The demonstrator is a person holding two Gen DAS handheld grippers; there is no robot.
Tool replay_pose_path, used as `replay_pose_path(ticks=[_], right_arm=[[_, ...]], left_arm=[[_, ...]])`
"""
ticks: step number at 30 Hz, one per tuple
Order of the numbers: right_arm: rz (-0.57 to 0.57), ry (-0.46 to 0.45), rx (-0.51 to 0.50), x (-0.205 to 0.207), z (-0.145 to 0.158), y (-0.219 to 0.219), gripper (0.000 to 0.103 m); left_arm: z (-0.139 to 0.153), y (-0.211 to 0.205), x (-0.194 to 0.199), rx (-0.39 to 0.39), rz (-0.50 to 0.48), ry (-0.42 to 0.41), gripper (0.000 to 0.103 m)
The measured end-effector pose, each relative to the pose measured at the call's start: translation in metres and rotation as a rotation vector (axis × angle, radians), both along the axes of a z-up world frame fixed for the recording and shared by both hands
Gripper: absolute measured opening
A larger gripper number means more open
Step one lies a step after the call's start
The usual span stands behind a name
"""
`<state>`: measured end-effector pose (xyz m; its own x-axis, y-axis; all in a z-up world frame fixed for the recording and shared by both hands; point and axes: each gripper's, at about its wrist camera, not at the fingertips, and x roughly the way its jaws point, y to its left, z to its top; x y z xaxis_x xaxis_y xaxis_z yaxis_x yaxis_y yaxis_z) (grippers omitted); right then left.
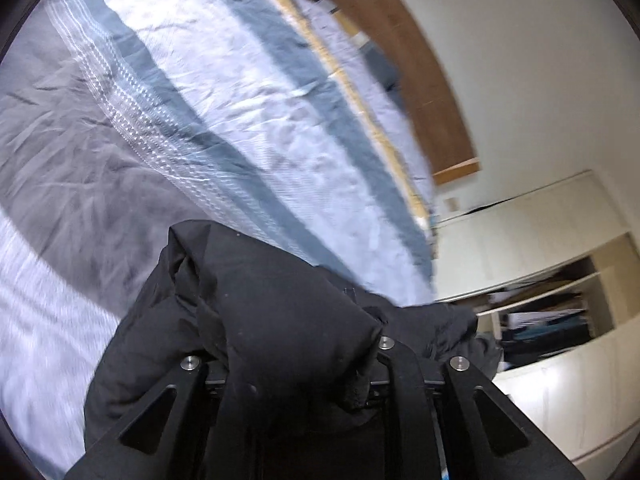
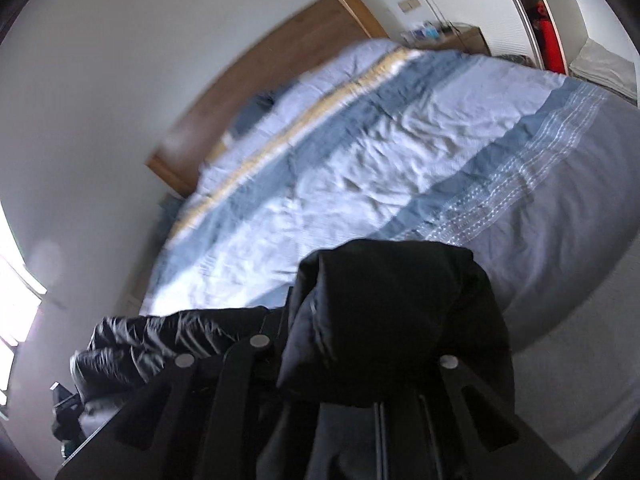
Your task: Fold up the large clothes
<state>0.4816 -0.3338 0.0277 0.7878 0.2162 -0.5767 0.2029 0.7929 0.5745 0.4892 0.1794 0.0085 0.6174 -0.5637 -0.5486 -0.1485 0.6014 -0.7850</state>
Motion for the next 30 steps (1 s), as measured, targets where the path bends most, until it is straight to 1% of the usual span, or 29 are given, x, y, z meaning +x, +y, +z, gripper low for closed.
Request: replay_pose_path(ticks=[2,6,8,9,11,12,13,14,15,16,17,18,20,21,22,24,26,28,30], right_arm=[[-0.007,0.028,0.003,0.019,-0.019,-0.003,0.014],[0.015,0.073,-0.001,0.048,-0.048,0.003,0.014],[0.015,0.083,0.016,0.057,-0.054,0.003,0.016],[0.014,0.087,0.02,0.06,-0.055,0.002,0.016],[0.012,0.076,0.032,0.059,-0.052,0.001,0.02],[0.015,0.062,0.053,0.058,-0.05,-0.001,0.022],[0.021,0.043,0.081,0.055,-0.047,-0.005,0.027],[0.021,0.029,0.099,0.052,-0.044,-0.007,0.031],[0.02,0.005,0.123,0.047,-0.039,-0.011,0.038],[0.02,-0.01,0.136,0.045,-0.034,-0.013,0.054],[0.015,-0.031,0.149,0.04,-0.027,-0.016,0.073],[0.004,-0.045,0.146,0.036,-0.018,-0.019,0.078],[-0.002,-0.071,0.134,0.029,-0.001,-0.021,0.079],[-0.003,-0.085,0.121,0.023,0.012,-0.022,0.079],[-0.003,-0.094,0.11,0.018,0.021,-0.022,0.079],[0.018,-0.106,0.072,0.008,0.04,-0.016,0.079],[0.06,-0.109,-0.008,0.0,0.059,0.002,0.079],[0.108,-0.113,-0.063,-0.005,0.067,0.023,0.079],[0.167,-0.105,-0.116,-0.006,0.071,0.054,0.079]], left_arm=[[-0.022,-0.001,0.013,0.01,-0.002,0.028,0.019],[-0.067,0.002,0.036,-0.075,-0.007,0.072,0.019],[-0.072,0.005,0.04,-0.093,0.0,0.083,0.019],[-0.07,0.006,0.039,-0.092,-0.001,0.085,0.019],[-0.06,0.008,0.037,-0.085,-0.01,0.072,0.024],[-0.055,0.009,0.035,-0.093,-0.006,0.06,0.027],[-0.048,0.014,0.031,-0.115,0.002,0.038,0.033],[-0.041,0.018,0.027,-0.135,0.01,0.019,0.04],[-0.034,0.021,0.025,-0.144,0.018,0.006,0.042],[-0.026,0.023,0.023,-0.147,0.028,-0.007,0.048],[-0.017,0.027,0.02,-0.144,0.034,-0.019,0.054],[-0.004,0.03,0.017,-0.121,0.042,-0.028,0.057],[0.014,0.032,0.013,-0.058,0.054,-0.037,0.07],[0.03,0.034,0.008,-0.013,0.067,-0.054,0.072],[0.039,0.036,0.004,0.01,0.079,-0.066,0.075],[0.064,0.035,-0.01,0.081,0.099,-0.096,0.076],[0.079,0.025,-0.02,0.144,0.084,-0.114,0.076],[0.088,-0.001,-0.028,0.216,0.03,-0.124,0.076],[0.087,-0.032,-0.03,0.273,-0.027,-0.119,0.076]])
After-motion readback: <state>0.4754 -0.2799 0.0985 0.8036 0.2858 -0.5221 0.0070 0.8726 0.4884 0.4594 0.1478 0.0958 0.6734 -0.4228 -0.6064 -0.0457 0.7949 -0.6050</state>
